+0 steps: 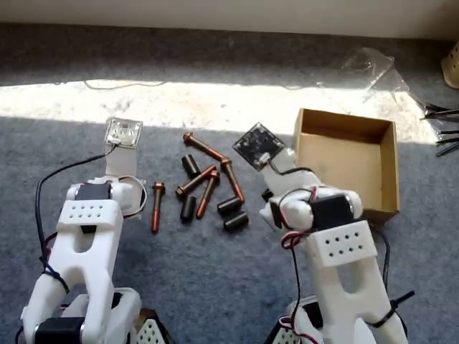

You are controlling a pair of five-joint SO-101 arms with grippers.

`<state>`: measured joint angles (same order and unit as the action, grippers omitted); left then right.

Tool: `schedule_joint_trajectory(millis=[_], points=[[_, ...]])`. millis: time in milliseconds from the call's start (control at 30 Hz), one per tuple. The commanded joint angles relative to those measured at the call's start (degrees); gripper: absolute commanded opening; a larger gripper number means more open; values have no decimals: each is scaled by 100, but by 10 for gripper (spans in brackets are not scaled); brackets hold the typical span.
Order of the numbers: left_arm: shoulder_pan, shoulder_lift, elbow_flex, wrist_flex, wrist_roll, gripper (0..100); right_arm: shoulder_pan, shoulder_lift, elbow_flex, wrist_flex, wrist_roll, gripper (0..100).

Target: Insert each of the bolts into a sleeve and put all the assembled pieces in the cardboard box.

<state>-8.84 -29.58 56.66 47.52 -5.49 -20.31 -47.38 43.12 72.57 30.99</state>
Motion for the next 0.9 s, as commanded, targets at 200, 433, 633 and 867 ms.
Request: schedule_joint_trajectory(millis=[200,433,633,867], points=[[690,119,-831,791,-53,73,40,-1402,1455,-919,-800,3],[787,1569,-1692,756,387,73,31,-1701,2220,-1323,-1398,3],[787,2747,-2756,1160,440,74,31,-2018,2747,-1780,-1609,3],[796,3310,-3213,1415,905,74,31,-2809,3371,-2026,-1591,3]])
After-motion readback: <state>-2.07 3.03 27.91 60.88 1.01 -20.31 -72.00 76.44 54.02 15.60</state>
